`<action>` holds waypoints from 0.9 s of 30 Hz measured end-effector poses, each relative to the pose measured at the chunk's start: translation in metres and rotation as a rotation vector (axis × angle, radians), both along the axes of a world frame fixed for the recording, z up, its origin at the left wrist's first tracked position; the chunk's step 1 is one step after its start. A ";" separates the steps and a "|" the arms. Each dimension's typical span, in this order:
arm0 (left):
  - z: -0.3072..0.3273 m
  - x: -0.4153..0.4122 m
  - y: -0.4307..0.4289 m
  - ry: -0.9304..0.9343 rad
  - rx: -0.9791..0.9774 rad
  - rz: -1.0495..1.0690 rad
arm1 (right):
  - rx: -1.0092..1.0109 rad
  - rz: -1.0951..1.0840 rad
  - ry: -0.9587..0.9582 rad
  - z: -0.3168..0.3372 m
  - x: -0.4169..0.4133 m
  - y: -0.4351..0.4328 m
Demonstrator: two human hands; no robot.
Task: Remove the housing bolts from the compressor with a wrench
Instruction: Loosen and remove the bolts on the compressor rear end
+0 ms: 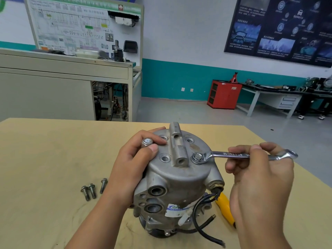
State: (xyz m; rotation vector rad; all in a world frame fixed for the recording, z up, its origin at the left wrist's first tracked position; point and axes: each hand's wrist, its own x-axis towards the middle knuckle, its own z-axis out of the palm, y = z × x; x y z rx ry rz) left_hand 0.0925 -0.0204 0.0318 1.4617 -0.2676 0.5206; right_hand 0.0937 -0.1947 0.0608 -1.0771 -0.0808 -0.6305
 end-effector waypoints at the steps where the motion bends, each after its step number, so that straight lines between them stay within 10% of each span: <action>1: 0.000 0.000 0.000 0.000 0.002 0.006 | 0.008 0.037 0.024 -0.001 0.002 -0.002; 6: 0.000 0.000 0.001 -0.013 0.001 -0.025 | -0.120 0.301 0.192 0.006 0.033 -0.011; 11: -0.002 0.001 0.001 -0.003 -0.009 -0.024 | -0.769 0.401 0.283 0.028 0.073 0.000; 21: -0.002 0.003 0.002 -0.053 0.005 -0.024 | -1.382 0.717 -0.134 0.075 0.064 0.058; 27: -0.003 0.003 0.002 -0.039 0.020 -0.024 | -1.382 0.709 -0.062 0.084 0.062 0.069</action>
